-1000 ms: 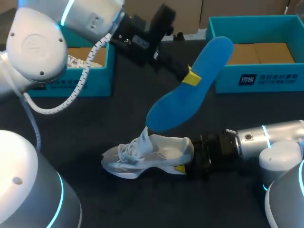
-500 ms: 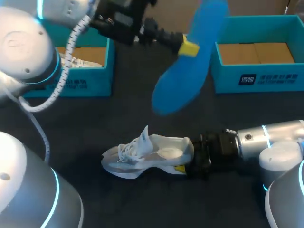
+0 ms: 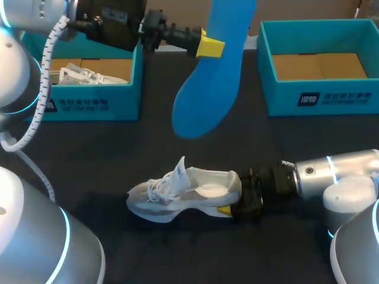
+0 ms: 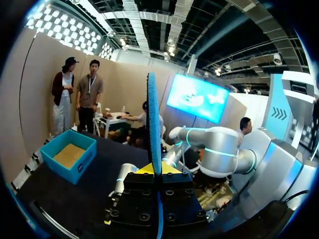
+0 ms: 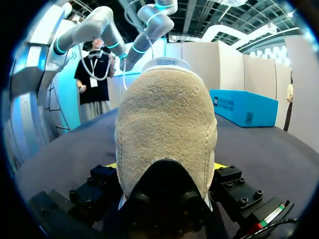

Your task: Take the shoe out of the shoebox, open the shoe tongue, remove and reinsert the insole, then place the shoe into the shoebox

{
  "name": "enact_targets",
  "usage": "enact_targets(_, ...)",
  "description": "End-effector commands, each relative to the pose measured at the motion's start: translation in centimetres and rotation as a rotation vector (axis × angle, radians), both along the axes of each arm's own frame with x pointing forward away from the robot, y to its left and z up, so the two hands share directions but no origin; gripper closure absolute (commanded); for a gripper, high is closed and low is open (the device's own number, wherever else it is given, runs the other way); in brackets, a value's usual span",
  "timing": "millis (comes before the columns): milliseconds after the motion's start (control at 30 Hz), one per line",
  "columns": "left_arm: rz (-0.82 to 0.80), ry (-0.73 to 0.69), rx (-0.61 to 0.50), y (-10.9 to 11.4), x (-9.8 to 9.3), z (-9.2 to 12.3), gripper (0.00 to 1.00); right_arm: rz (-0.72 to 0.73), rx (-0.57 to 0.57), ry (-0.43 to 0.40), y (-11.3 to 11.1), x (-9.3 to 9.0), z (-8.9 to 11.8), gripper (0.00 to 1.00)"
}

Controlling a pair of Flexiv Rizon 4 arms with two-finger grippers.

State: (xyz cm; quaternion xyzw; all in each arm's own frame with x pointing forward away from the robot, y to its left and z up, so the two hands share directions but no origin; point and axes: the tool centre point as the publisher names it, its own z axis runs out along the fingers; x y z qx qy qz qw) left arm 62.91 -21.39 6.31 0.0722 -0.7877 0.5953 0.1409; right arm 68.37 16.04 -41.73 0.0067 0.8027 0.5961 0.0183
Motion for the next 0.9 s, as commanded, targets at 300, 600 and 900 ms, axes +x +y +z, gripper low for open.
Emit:
enact_targets(300, -0.007, 0.048, -0.142, 2.8, -2.8, 4.1, 1.0, -0.002, -0.003, -0.001, 0.0, -0.1, 0.1, 1.0)
enact_targets(600, 0.041, 0.082, -0.167, 5.5, -4.0, 5.6, 1.0, -0.002, -0.003, -0.001, 0.0, -0.1, 0.1, 1.0)
enact_targets(900, 0.0, 0.11, -0.143, 5.8, -4.3, 5.2, 1.0, -0.002, -0.003, -0.001, 0.0, -0.1, 0.1, 1.0)
